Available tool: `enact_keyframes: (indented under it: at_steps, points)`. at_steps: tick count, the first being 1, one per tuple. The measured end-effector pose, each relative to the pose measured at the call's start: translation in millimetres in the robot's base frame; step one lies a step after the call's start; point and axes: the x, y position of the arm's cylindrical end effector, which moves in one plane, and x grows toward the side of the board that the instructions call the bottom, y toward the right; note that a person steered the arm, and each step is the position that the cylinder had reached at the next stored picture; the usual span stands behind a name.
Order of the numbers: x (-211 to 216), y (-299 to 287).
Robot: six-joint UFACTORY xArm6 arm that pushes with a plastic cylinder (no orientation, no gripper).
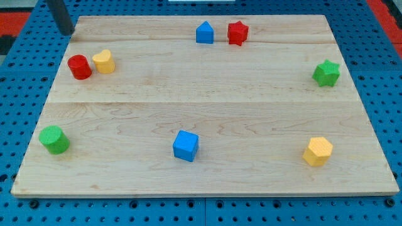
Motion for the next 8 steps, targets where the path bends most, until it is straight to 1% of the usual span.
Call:
enact_keyframes:
  at_steps: [1,2,3,4,5,6,7,8]
  points:
    - [40,41]
    - [74,55]
    - [83,102]
    - [102,151]
    - [121,141]
    - [138,90]
    - [132,10]
    - [128,1]
